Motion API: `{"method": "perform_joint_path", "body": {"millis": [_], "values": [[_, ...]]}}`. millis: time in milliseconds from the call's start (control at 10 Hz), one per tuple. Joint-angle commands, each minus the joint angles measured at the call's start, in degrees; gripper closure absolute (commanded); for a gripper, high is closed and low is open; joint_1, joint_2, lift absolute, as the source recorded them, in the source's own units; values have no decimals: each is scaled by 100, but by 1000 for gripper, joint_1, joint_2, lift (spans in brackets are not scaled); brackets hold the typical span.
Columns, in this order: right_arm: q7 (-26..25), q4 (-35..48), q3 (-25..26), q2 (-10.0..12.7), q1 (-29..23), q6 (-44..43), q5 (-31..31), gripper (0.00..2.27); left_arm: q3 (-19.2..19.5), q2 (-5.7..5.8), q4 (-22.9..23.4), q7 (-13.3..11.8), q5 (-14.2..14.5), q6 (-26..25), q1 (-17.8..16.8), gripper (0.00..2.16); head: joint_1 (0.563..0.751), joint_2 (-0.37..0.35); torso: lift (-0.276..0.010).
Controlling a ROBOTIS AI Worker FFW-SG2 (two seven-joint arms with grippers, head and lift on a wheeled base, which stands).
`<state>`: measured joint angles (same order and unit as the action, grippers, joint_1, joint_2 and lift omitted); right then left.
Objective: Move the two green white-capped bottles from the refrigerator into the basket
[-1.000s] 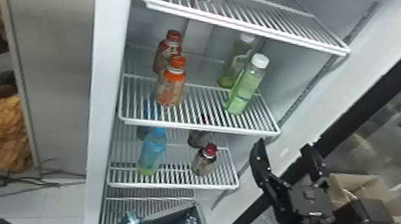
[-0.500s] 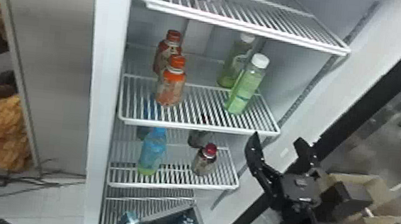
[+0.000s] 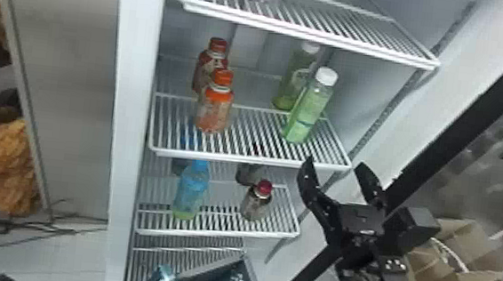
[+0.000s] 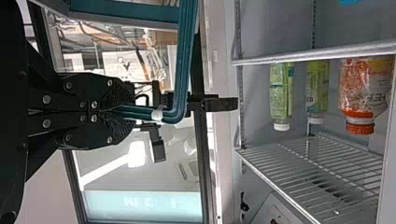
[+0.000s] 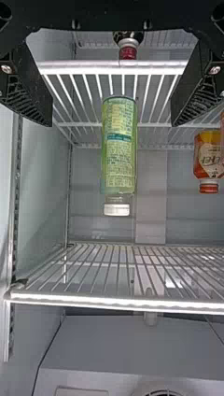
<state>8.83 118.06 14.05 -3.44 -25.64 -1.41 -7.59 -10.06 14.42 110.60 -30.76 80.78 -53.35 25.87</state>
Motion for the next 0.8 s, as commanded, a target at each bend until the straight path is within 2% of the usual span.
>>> {"method": "perform_joint_path", "body": {"millis": [0,700], "values": [[14,-240,0,-16,244,0,17,98,-10,0,0,0,0,-8,0,1214,695,-350,-4],[31,-1253,-171,-121,1341,0,120,96,-68,9,0,0,183,48,-14,1214,695,-350,-4]]}}
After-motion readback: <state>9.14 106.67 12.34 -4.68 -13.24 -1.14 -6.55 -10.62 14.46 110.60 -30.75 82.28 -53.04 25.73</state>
